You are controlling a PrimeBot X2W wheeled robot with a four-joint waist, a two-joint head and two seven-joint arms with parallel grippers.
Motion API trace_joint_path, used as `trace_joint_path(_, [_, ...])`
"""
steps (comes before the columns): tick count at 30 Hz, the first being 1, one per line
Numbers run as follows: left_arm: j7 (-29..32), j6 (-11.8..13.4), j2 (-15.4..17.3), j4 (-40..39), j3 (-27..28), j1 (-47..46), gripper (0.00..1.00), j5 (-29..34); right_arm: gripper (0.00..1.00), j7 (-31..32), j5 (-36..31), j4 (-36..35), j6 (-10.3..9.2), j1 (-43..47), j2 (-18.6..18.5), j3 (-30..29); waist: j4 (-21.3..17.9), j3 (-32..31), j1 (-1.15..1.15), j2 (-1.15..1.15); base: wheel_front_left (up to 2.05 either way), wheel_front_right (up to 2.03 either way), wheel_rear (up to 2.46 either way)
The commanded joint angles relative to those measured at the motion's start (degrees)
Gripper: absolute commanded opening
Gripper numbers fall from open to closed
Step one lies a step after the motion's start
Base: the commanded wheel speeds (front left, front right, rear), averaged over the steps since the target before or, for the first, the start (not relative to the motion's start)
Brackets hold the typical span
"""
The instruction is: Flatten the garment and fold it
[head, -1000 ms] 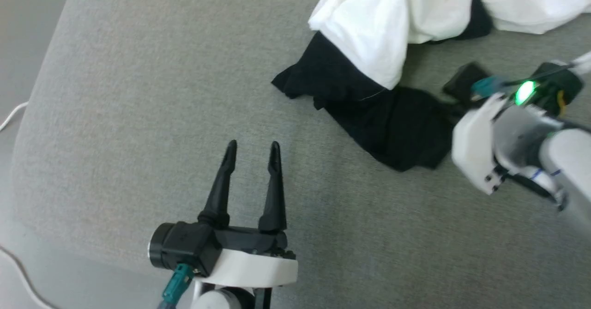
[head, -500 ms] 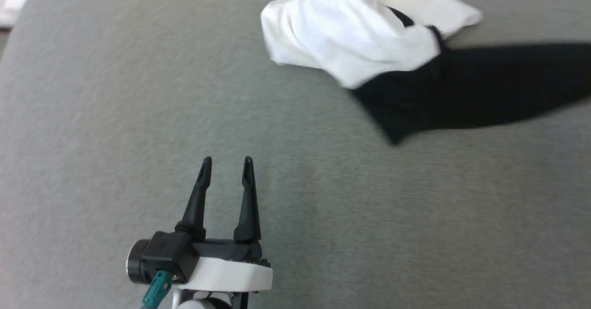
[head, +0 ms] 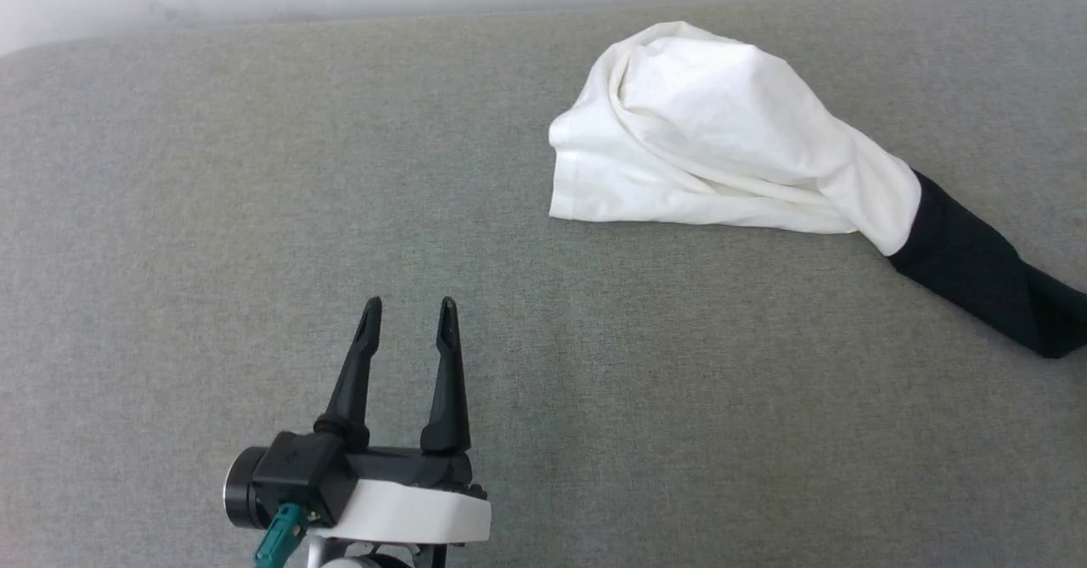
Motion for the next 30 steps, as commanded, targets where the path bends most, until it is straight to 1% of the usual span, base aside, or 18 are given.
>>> trace_joint_path(1, [0.1, -0.1, 0.5, 0.2, 0.1, 0.2, 1.0, -0.1, 1.0, -1.0, -0.5, -0.1, -0.12, -1.2, 0.7, 0.8, -0.2, -0.1, 0.01, 0.0, 0.0, 0.0, 0.0])
trace_joint_path(4, [0.4, -0.1, 0.8, 0.1, 0.2, 0.1, 1.0, -0.2, 1.0, -2.5, 0.6, -1.8, -0.12, -3.8, 1.8, 3.6, -0.2, -0.2, 0.01, 0.0, 0.0, 0.0, 0.0])
trace_joint_path(7, [0.6, -0.1, 1.0, -0.2, 0.1, -0.1, 1.0, -0.2, 1.0, -3.7, 2.9, -6.0, -0.12, -6.9, 1.4, 7.1, 0.0, 0.0, 0.01, 0.0, 0.0, 0.0, 0.0])
trace_joint_path(9, [0.6, 0.0, 1.0, -0.4, -0.1, -0.2, 1.0, -0.1, 1.0, -3.3, 4.4, -9.5, -0.12, -9.1, 0.7, 9.7, 0.2, 0.5, 0.01, 0.0, 0.0, 0.0, 0.0])
trace_joint_path(12, [0.6, 0.1, 0.8, -0.6, -0.6, -0.5, 1.0, 0.1, 1.0, -0.8, 6.2, -13.8, -0.12, -12.5, 0.1, 14.5, 0.7, 1.5, 0.01, 0.0, 0.0, 0.0, 0.0])
trace_joint_path(15, [0.5, 0.3, 0.6, -0.8, -1.2, -1.1, 1.0, 0.2, 1.0, 3.4, 7.3, -14.9, -0.12, -16.3, 0.5, 19.0, 1.3, 3.3, 0.01, 0.0, 0.0, 0.0, 0.0])
trace_joint_path(19, [0.4, 0.5, 0.2, -0.8, -2.2, -2.5, 1.0, 0.6, 1.0, 8.5, 8.7, -11.3, -0.12, -21.8, 0.6, 23.7, 2.5, 6.1, 0.01, 0.0, 0.0, 0.0, 0.0])
trace_joint_path(21, [0.3, 0.7, 0.0, -0.7, -2.7, -3.3, 1.0, 0.9, 1.0, 9.5, 8.3, -8.6, -0.12, -24.4, -0.3, 25.8, 3.2, 7.5, 0.01, 0.0, 0.0, 0.0, 0.0])
trace_joint_path(30, [0.0, 1.2, -0.6, 0.2, -4.8, -5.7, 1.0, 1.2, 1.0, 8.1, 7.5, 2.7, -0.12, -33.7, -3.0, 32.6, 5.8, 11.7, 0.01, 0.0, 0.0, 0.0, 0.0])
